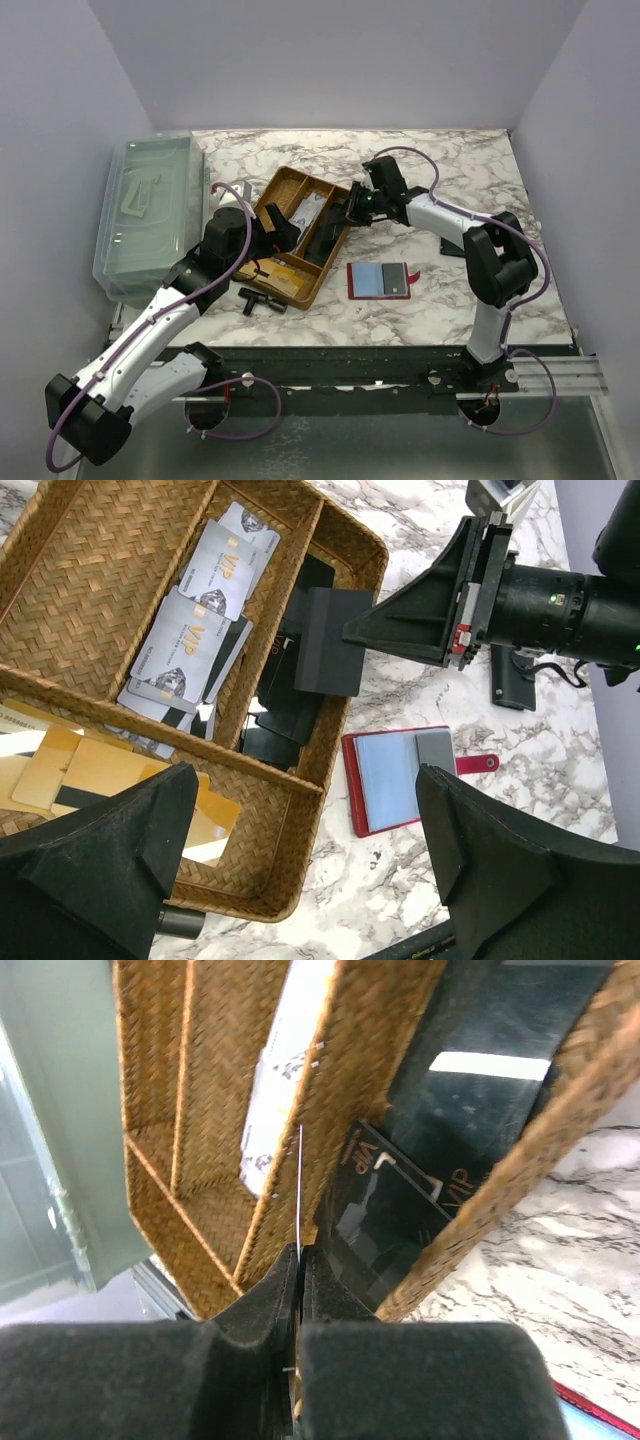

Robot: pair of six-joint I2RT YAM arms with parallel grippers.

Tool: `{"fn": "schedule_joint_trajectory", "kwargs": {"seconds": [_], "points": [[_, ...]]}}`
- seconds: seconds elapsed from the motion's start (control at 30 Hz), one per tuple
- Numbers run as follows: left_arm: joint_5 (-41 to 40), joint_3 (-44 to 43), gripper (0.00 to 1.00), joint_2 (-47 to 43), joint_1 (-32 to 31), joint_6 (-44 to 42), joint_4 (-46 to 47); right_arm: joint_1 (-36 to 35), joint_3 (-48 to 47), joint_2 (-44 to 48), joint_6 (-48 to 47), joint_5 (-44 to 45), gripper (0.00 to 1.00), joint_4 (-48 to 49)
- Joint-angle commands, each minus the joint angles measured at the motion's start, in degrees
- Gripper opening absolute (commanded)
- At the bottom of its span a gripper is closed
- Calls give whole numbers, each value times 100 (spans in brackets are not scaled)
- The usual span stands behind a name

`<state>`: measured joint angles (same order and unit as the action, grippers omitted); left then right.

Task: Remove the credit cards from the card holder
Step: Place the credit card in the storage box.

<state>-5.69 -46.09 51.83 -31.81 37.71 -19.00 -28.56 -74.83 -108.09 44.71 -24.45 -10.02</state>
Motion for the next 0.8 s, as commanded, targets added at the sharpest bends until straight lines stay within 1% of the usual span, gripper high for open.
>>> {"fn": "schedule_joint_trajectory", "kwargs": {"seconds": [0.0, 0.17, 0.27, 0.37, 0.47, 0.53, 0.77], "points": [[-143, 183, 99, -252, 35, 225, 15, -36, -88, -244, 382, 444, 3, -164], [-129, 240, 99, -310, 30, 312, 37, -119, -267, -486, 426, 354, 5, -182], [-166, 232, 99, -318, 33, 350, 52, -203, -315, -544, 377, 332, 9, -151], [-161, 224, 99, -314, 35, 359, 87, -255, -468, -663, 150, 95, 21, -242], [-139, 199, 99, -298, 35, 360, 130, -264, -487, -595, -101, 128, 36, -313], [-134, 175, 99, -290, 35, 355, 162, -257, -490, -448, -307, 249, 44, -429], [137, 156, 99, -173, 35, 273, 505, -224, -480, 184, -1342, 490, 47, -897]]}}
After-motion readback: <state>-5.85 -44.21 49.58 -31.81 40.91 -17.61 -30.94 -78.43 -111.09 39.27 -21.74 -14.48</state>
